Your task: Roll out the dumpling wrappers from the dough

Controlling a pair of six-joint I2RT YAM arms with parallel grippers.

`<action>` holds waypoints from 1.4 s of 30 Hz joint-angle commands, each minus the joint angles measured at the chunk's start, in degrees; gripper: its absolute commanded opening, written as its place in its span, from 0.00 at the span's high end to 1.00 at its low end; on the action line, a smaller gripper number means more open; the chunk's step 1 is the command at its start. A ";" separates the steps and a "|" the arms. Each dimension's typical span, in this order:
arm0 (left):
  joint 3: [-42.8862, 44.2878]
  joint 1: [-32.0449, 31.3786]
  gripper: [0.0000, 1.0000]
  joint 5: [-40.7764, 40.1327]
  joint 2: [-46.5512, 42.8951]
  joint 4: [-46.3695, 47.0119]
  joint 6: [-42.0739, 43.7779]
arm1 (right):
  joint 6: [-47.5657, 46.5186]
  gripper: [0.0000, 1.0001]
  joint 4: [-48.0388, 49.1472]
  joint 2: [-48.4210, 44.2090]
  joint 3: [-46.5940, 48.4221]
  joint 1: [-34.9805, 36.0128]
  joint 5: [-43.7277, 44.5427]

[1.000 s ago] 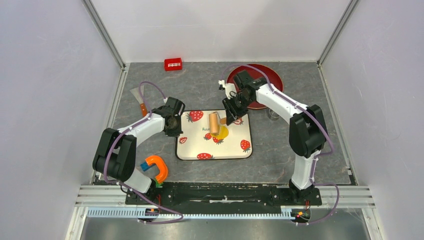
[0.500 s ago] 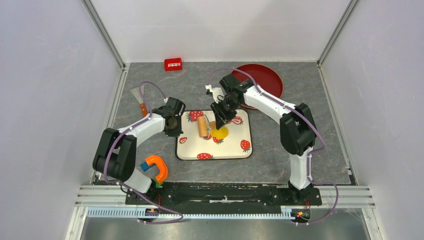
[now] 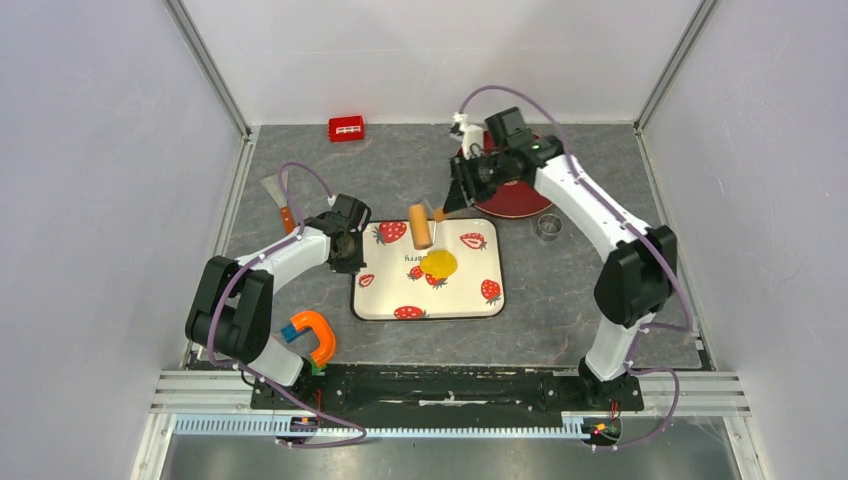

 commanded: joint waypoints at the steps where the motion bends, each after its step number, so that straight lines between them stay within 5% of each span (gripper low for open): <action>1: -3.02 -1.91 0.98 5.70 4.48 -2.12 -2.29 | 1.28 1.00 0.54 -5.29 -1.73 -4.09 -4.04; 7: -3.27 -1.91 0.98 5.87 4.29 -2.19 -1.74 | -7.25 1.00 -10.26 -2.82 0.45 -5.14 3.51; 25: -3.29 -2.03 0.98 5.97 4.34 -2.19 -1.42 | -9.18 1.00 -13.11 7.79 7.61 -0.25 14.36; 42: -1.88 -2.06 0.98 4.57 5.30 -3.23 -0.94 | -9.02 1.00 -16.63 9.73 -4.22 1.45 36.80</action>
